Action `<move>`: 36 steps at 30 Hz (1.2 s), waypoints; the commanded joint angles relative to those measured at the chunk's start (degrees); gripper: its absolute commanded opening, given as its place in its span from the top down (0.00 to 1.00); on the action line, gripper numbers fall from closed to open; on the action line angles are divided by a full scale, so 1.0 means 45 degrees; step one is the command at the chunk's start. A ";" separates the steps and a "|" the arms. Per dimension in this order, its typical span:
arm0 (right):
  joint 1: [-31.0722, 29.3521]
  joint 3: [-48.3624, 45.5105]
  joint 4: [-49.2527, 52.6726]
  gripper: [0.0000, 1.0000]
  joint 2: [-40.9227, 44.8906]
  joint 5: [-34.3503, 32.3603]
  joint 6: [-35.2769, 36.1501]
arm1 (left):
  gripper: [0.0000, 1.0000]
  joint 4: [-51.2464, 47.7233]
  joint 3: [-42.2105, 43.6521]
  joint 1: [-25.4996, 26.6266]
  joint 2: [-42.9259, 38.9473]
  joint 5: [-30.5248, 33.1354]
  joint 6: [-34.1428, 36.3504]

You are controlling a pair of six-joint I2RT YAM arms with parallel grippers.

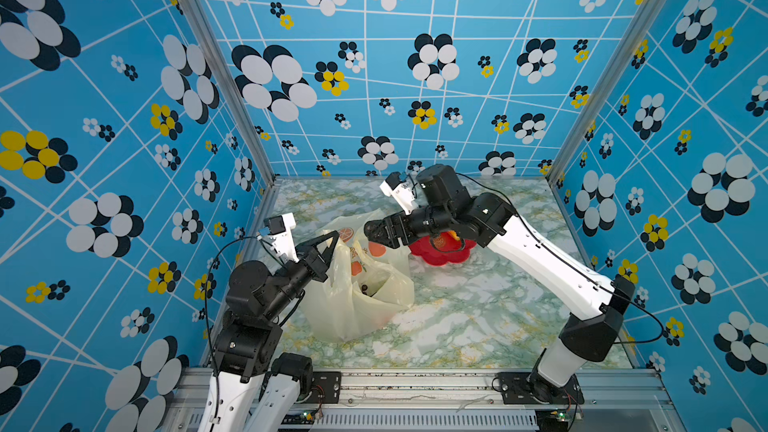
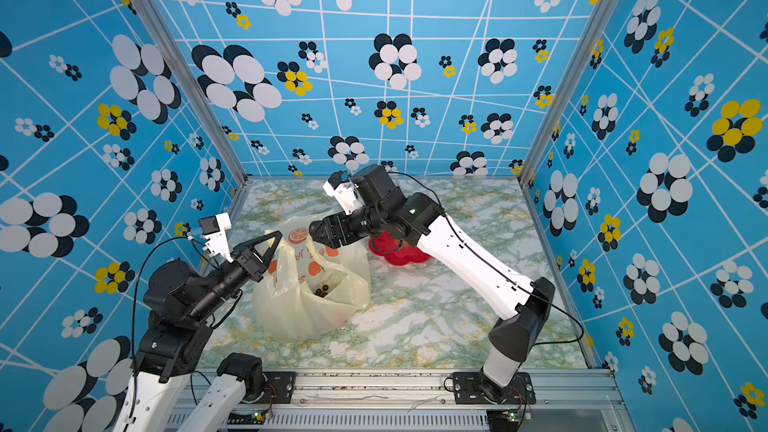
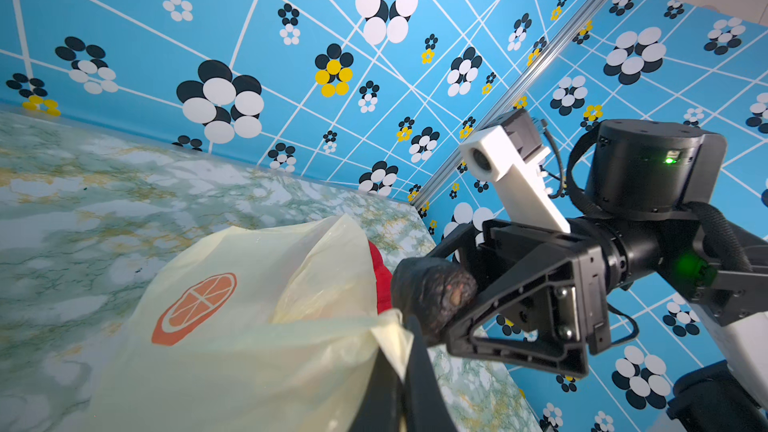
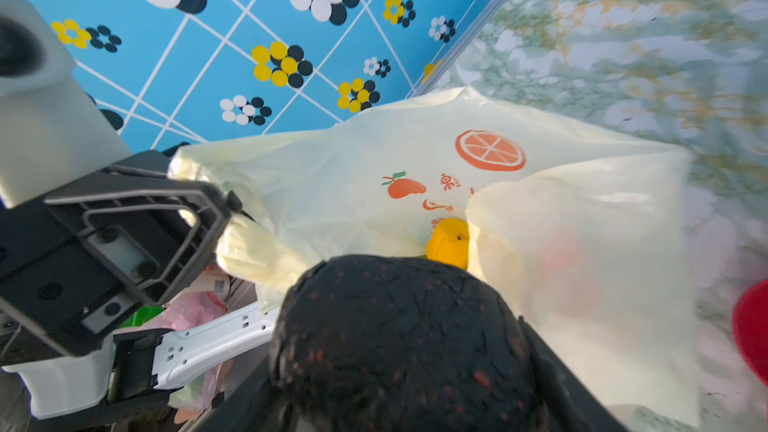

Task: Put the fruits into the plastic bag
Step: 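Carry the dark fruit with the right gripper into the bag mouth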

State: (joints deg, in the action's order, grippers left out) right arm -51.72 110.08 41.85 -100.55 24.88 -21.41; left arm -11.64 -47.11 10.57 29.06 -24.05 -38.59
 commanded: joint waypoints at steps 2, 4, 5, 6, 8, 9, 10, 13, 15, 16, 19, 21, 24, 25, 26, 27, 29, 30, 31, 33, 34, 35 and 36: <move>-0.0497 0.0747 0.0043 0.44 -0.1166 0.0573 -0.0227 | 1.00 0.0291 0.0074 -0.0023 -0.0396 -0.0177 0.0008; -0.0735 0.0973 0.0101 0.44 -0.1635 0.0651 -0.0305 | 1.00 0.0226 0.0132 -0.0026 -0.0530 -0.0181 0.0107; -0.0823 0.1057 0.0129 0.44 -0.1810 0.0684 -0.0331 | 1.00 0.0194 0.0147 -0.0016 -0.0580 -0.0180 0.0135; -0.0909 0.1130 0.0144 0.44 -0.2025 0.0758 -0.0403 | 1.00 0.0167 0.0172 -0.0015 -0.0614 -0.0174 0.0189; -0.1004 0.1253 0.0195 0.44 -0.2428 0.0879 -0.0523 | 1.00 0.0165 0.0196 -0.0024 -0.0654 -0.0182 0.0233; -0.1072 0.1298 0.0273 0.44 -0.2630 0.0957 -0.0601 | 1.00 0.0164 0.0214 -0.0013 -0.0654 -0.0181 0.0253; -0.1110 0.1351 0.0319 0.44 -0.2819 0.1043 -0.0645 | 1.00 0.0183 0.0225 -0.0023 -0.0657 -0.0182 0.0272; -0.1293 0.1465 0.0556 0.44 -0.3222 0.1120 -0.0653 | 1.00 0.0241 0.0235 -0.0023 -0.0616 -0.0182 0.0313; -0.1374 0.1468 0.0744 0.44 -0.3401 0.1150 -0.0602 | 1.00 0.0315 0.0235 -0.0021 -0.0596 -0.0209 0.0292; -0.1392 0.1374 0.0838 0.44 -0.3482 0.1104 -0.0585 | 1.00 0.0355 0.0232 -0.0027 -0.0597 -0.0220 0.0259; -0.1401 0.1118 0.1267 0.44 -0.3754 0.0847 -0.0719 | 1.00 0.0379 0.0272 -0.0014 -0.0675 -0.0232 0.0185; -0.1435 0.0863 0.1461 0.45 -0.3846 0.0726 -0.0841 | 1.00 0.0379 0.0365 -0.0017 -0.0774 -0.0231 0.0138; -0.1514 0.0255 0.1372 0.46 -0.3748 0.0385 -0.0945 | 1.00 0.0382 0.0523 -0.0006 -0.0906 -0.0199 0.0138; -0.1542 0.0126 0.1347 0.45 -0.3737 0.0281 -0.0976 | 1.00 0.0398 0.0545 -0.0028 -0.0903 -0.0189 0.0159; -0.1548 0.0098 0.1377 0.45 -0.3763 0.0208 -0.0956 | 1.00 0.0399 0.0555 -0.0035 -0.0873 -0.0183 0.0176; -0.1553 0.0085 0.1412 0.46 -0.3813 0.0133 -0.0941 | 1.00 0.0445 0.0557 -0.0017 -0.0819 -0.0179 0.0195; -0.1567 0.0243 0.1648 0.46 -0.4012 -0.0009 -0.0847 | 1.00 0.0604 0.0567 -0.0042 -0.0666 -0.0238 0.0177; -0.1579 0.0396 0.1847 0.46 -0.4139 -0.0092 -0.0753 | 1.00 0.0698 0.0552 -0.0024 -0.0575 -0.0288 0.0151; -0.1600 0.0564 0.2047 0.46 -0.4259 -0.0165 -0.0646 | 1.00 0.0786 0.0548 -0.0024 -0.0491 -0.0316 0.0133; -0.1638 0.0806 0.2317 0.46 -0.4439 -0.0270 -0.0503 | 1.00 0.0908 0.0544 -0.0023 -0.0374 -0.0338 0.0099; -0.1649 0.0848 0.2373 0.45 -0.4499 -0.0305 -0.0444 | 1.00 0.0954 0.0557 -0.0007 -0.0327 -0.0346 0.0077; -0.1640 0.0850 0.2398 0.46 -0.4543 -0.0315 -0.0433 | 1.00 0.0993 0.0568 -0.0014 -0.0309 -0.0363 0.0069; -0.1656 0.0831 0.2403 0.45 -0.4581 -0.0354 -0.0418 | 1.00 0.1021 0.0586 -0.0024 -0.0286 -0.0346 0.0056</move>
State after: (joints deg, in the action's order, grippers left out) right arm -58.67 112.05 49.84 -119.87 24.64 -24.62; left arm -10.02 -45.04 10.57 27.38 -24.84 -38.35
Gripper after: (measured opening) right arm 0.736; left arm 0.047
